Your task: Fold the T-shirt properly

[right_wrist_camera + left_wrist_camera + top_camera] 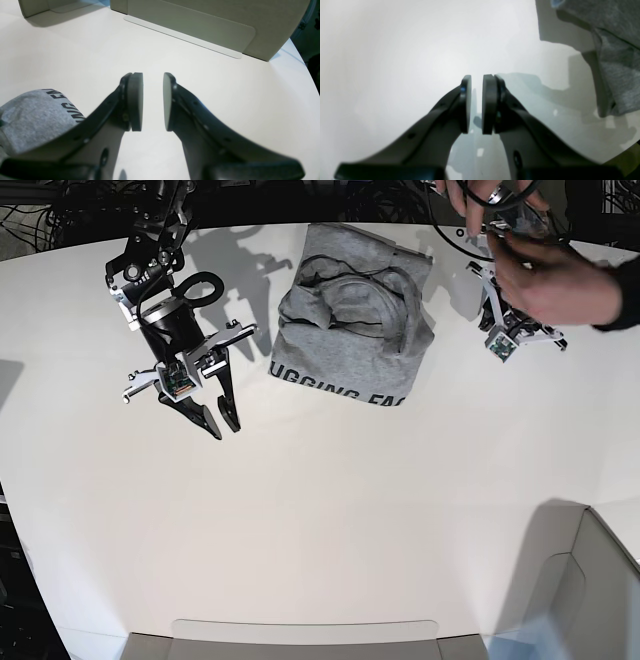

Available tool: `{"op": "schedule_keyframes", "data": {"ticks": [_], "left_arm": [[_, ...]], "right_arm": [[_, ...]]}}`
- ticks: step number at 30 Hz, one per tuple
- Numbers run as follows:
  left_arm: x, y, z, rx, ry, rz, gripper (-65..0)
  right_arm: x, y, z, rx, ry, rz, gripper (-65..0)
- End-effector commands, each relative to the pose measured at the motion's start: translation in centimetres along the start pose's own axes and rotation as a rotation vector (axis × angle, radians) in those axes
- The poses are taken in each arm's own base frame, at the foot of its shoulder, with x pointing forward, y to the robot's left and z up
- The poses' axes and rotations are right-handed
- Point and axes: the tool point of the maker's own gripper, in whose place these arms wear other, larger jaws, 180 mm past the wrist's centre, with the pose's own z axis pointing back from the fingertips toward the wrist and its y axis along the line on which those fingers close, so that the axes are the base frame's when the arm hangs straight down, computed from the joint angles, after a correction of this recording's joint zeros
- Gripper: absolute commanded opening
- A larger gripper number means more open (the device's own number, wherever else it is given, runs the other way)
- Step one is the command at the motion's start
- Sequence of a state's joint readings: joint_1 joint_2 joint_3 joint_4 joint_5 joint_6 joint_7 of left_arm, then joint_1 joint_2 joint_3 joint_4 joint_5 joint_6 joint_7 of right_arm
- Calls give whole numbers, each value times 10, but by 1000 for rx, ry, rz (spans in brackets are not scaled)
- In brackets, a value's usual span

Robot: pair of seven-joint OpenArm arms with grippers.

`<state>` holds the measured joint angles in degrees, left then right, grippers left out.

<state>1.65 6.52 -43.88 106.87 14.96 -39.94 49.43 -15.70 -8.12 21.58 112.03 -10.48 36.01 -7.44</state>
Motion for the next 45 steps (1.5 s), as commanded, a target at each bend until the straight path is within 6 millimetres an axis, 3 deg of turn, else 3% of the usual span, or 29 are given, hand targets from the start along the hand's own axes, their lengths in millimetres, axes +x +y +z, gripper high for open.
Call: {"op": "schedule_keyframes", "data": {"ticks": [1,25,30,45], "left_arm": [[11,2,3,3,-39,4,-572],[11,2,3,3,-38,4,-572],[21,1,2,3,-61,13,-572],[23,1,2,2,-64,13,-572]], "right_arm": [[17,-3,0,-9,-69,-2,-507],[17,-11,-17,-12,-80,-11,-507],[17,-13,-21,-11,-82,-14,-507],[20,-17,-30,-12,-94,-16,-507]]}}
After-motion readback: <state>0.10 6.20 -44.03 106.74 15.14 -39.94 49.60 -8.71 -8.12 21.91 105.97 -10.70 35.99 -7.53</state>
